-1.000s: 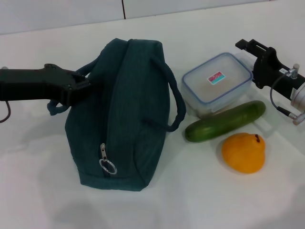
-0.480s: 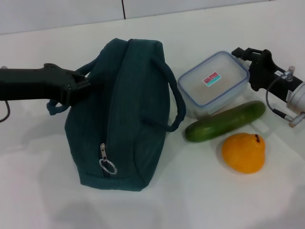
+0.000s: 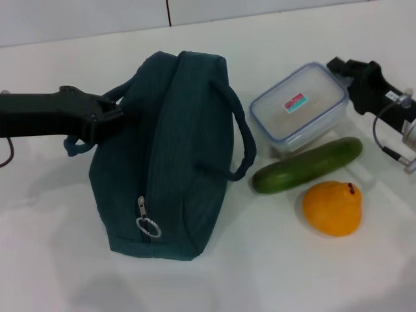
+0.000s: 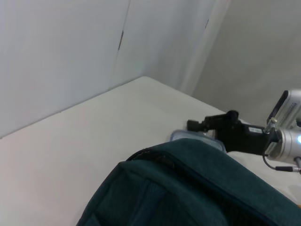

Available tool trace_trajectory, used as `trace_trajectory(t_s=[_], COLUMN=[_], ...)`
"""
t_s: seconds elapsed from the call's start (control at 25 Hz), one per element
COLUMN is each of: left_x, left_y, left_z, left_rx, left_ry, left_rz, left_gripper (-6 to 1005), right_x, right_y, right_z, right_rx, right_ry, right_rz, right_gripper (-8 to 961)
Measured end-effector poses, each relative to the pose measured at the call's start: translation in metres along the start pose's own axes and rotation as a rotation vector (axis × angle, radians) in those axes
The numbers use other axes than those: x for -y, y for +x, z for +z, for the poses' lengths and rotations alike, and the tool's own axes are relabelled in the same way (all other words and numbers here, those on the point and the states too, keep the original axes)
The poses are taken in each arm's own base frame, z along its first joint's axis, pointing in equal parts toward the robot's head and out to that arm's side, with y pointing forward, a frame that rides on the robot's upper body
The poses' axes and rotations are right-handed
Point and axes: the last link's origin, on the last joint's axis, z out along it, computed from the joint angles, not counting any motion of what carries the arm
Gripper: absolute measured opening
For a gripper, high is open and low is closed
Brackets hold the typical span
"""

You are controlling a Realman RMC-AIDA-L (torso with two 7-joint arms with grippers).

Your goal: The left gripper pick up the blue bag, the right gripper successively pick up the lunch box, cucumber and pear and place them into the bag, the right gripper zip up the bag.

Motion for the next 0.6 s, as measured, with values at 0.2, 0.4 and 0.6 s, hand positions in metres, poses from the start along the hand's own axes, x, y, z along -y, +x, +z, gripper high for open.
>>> trace_trajectory(t_s=[0.2, 0.4, 0.6], left_x=[0.0, 0.0, -0.001], left_y=[-0.001, -0.001, 0.0], left_z=[0.0, -0.001, -0.003], left_rx=[-0.004, -0.023, -0.049], left_ry=[0.0, 0.0, -0.006], left_rz=[-0.006, -0.019, -0.029], left_gripper=[47, 46, 46], right_x=[-0.005, -0.015, -0.03], right_y=[-0.017, -0.035, -0.043], right_z=[-0.009, -0.019, -0.022], right_rx=[0.017, 0.043, 0.038], right_ry=[-0.022, -0.067, -0.145], right_rz=[-0.126, -0.207, -0.257], right_gripper=[103, 96, 98])
